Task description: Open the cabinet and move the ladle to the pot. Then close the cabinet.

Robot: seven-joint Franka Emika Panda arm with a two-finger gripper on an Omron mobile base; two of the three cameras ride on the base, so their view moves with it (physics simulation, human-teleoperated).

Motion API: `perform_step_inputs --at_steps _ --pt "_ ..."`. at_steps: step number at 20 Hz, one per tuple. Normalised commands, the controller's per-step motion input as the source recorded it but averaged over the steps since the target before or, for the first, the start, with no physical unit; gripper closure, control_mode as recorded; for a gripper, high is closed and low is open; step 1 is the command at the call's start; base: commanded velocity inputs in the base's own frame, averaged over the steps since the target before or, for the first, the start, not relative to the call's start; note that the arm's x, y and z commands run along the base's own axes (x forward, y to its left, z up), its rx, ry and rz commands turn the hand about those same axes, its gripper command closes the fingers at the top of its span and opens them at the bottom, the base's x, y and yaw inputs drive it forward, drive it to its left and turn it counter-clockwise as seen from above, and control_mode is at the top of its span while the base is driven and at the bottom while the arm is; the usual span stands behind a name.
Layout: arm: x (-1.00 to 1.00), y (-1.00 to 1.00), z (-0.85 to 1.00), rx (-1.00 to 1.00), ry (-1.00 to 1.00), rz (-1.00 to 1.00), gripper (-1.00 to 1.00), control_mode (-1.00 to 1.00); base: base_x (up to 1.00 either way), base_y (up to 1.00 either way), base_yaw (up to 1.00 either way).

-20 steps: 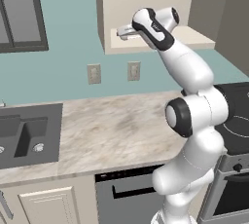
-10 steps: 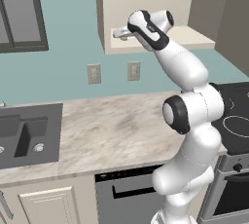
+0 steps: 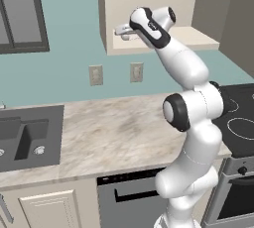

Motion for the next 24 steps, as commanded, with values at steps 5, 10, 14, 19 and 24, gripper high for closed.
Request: perform_step_inputs --at_steps 5,10,14,19,24 --pt "0.01 0.09 -0.14 0.0 0.03 0.01 1.0 -1.0 0.0 0.0 0.0" --pt "0.0 0.04 -0.14 0.0 0.01 0.0 1.0 -1.0 0.0 0.0 0.0" --pt "0.0 0.06 -0.21 0.0 0.02 0.0 1.0 -1.0 0.0 0.0 0.0" --pt "-0.02 0.03 -0.14 0.0 0.0 0.0 1.0 -1.0 0.0 0.0 0.0" --pt "-0.48 0.0 0.0 0.0 -0.03 0.0 1.0 -1.0 0.0 0.0 0.0"
